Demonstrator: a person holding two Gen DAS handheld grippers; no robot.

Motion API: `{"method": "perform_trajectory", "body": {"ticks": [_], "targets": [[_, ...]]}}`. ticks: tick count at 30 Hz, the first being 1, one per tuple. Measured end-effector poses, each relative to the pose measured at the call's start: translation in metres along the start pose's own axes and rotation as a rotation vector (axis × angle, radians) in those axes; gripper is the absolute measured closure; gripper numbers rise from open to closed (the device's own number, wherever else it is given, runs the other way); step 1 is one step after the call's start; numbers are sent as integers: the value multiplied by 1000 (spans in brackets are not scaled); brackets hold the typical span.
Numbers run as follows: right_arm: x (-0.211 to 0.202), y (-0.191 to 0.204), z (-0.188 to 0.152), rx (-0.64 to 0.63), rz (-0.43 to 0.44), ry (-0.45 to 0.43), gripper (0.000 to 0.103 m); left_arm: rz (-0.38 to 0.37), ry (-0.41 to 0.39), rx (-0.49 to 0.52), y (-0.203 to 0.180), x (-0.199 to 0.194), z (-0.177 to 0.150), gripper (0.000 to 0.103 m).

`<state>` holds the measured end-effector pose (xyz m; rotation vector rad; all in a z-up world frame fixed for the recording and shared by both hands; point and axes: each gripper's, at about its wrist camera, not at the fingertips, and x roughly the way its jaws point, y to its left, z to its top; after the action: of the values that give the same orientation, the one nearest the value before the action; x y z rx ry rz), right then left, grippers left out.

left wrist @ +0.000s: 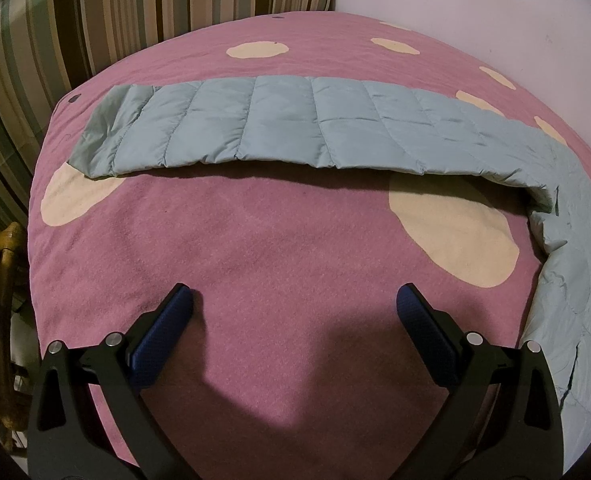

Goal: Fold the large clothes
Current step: 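Release the sleeve and lift the right gripper away from the jacket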

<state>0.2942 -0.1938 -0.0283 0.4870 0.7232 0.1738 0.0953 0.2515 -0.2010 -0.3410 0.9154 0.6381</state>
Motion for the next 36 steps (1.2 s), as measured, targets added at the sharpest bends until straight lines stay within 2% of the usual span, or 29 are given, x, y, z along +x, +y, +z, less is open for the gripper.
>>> {"method": "perform_trajectory", "body": {"ticks": [4, 8, 10, 13, 15, 18, 20, 21, 22, 23, 25, 28, 31, 33, 35, 36], "targets": [[40, 42, -12, -113, 32, 75, 93, 0, 0, 0, -1, 0, 0, 2], [52, 71, -43, -185, 38, 146, 93, 1, 0, 0, -1, 0, 0, 2], [77, 69, -56, -214, 31, 203, 93, 1, 0, 0, -1, 0, 0, 2], [89, 74, -71, -253, 9, 254, 93, 1, 1, 0, -1, 0, 0, 2], [107, 88, -85, -283, -9, 282, 93, 2, 1, 1, -1, 0, 0, 2], [112, 88, -100, -298, -9, 320, 91, 3, 1, 3, 0, 0, 0, 2], [114, 88, -104, -306, -2, 340, 87, 5, 1, 4, -1, 1, -1, 2], [112, 89, -105, -307, 9, 345, 85, 5, 1, 5, -1, 1, -1, 2], [109, 90, -105, -301, 30, 349, 78, 5, 2, 5, -1, 1, -1, 2], [106, 89, -106, -295, 44, 351, 65, 5, 2, 5, -1, 1, -1, 2], [88, 85, -103, -275, 86, 350, 52, 5, 2, 5, -1, 1, -1, 2], [52, 72, -90, -252, 122, 307, 51, 6, 2, 6, -1, 1, 0, 2], [22, 50, -72, -224, 116, 252, 51, 9, 3, 9, -1, 2, -1, 2], [1, 19, -55, -217, 32, 195, 54, 8, 2, 9, -1, 2, -2, 2], [-12, -22, -40, -200, -73, 162, 68, 9, 3, 9, -1, 2, -1, 2], [-13, -39, -36, -173, -115, 158, 70, 11, 3, 10, -1, 2, -1, 2]]}}
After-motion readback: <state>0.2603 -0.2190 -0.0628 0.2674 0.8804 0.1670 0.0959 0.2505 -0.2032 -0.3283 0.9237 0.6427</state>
